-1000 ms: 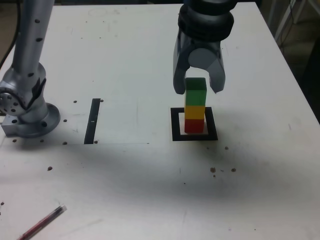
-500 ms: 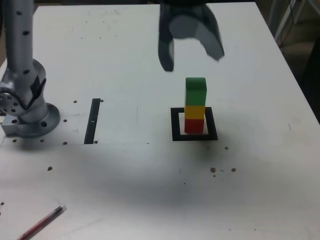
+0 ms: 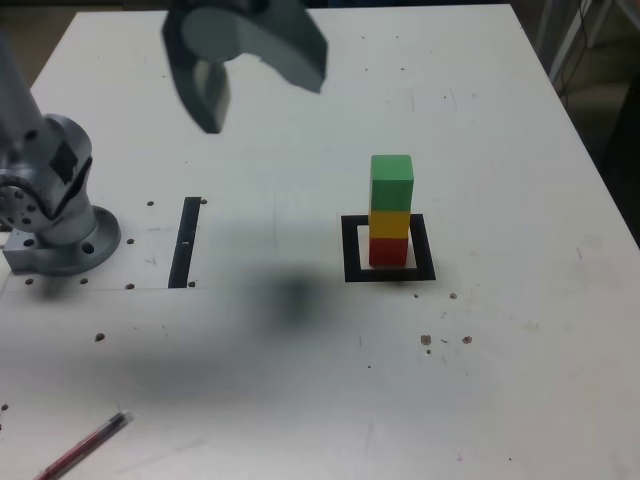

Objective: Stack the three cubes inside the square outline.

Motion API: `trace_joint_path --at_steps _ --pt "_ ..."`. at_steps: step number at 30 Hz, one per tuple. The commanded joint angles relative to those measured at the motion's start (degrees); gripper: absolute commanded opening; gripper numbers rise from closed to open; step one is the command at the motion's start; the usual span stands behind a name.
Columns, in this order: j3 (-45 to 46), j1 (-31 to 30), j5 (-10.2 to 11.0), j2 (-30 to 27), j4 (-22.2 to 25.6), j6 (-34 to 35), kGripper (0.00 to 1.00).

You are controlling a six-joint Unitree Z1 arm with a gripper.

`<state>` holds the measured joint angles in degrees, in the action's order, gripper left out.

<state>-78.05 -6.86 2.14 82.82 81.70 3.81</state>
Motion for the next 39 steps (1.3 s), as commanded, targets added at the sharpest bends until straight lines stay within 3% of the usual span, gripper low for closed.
trace_joint_path --at_steps 1,8,20,28,33,39 --pt "7.54 0.01 -0.07 -1.67 -2.15 -0.2 0.99" --pt "18.02 0.47 -0.31 -2.1 -9.75 -0.85 0.99" --pt "26.01 2.31 0.95 -2.72 -15.93 -2.16 0.99" --pt "32.06 2.12 -0.31 -0.51 -22.55 -1.58 0.99" --pt "34.42 2.12 -1.24 1.38 -22.92 -1.13 1.0" --pt "36.27 2.12 0.44 -1.09 -25.38 -0.69 1.0"
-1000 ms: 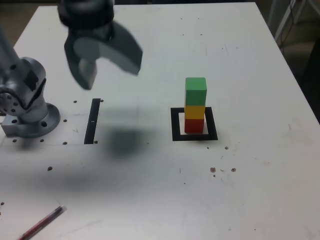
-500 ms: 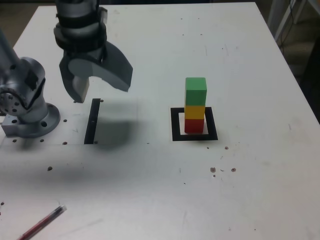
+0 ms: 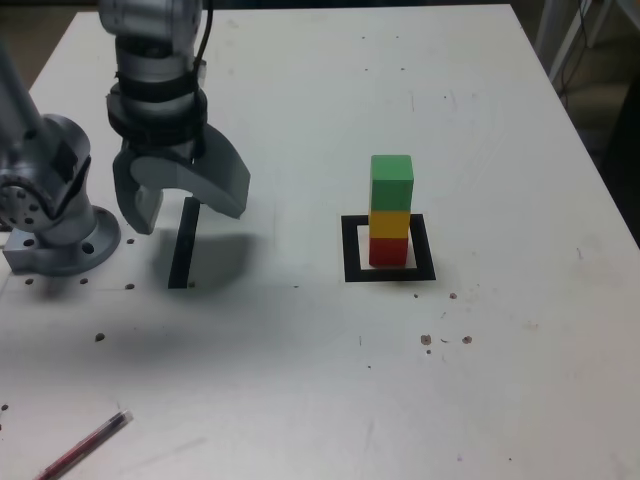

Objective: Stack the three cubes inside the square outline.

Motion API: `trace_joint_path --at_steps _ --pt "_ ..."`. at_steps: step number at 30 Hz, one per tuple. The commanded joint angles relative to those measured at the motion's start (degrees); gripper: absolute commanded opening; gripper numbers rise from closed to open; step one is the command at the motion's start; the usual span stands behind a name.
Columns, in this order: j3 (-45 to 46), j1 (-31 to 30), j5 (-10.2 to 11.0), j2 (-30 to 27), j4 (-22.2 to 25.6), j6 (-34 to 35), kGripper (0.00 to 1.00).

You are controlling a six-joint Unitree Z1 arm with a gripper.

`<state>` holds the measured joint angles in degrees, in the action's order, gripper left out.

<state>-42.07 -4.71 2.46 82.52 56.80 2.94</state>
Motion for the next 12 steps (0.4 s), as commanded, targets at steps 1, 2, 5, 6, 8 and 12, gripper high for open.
trace_joint_path --at_steps 1,2,5,6,8,12 --pt "0.78 -0.04 0.35 -1.38 -1.5 0.32 1.0" --pt "1.26 -0.04 0.47 -1.84 -2.44 0.46 1.0" --pt "2.1 -0.04 0.33 -2.3 -4.2 1.17 1.0" --pt "2.18 -0.04 0.28 -2.12 -4.51 1.48 1.0" --pt "2.12 -0.04 0.2 -1.61 -4.77 2.04 1.0" --pt "2.05 -0.04 0.18 -0.84 -4.87 2.76 1.0"
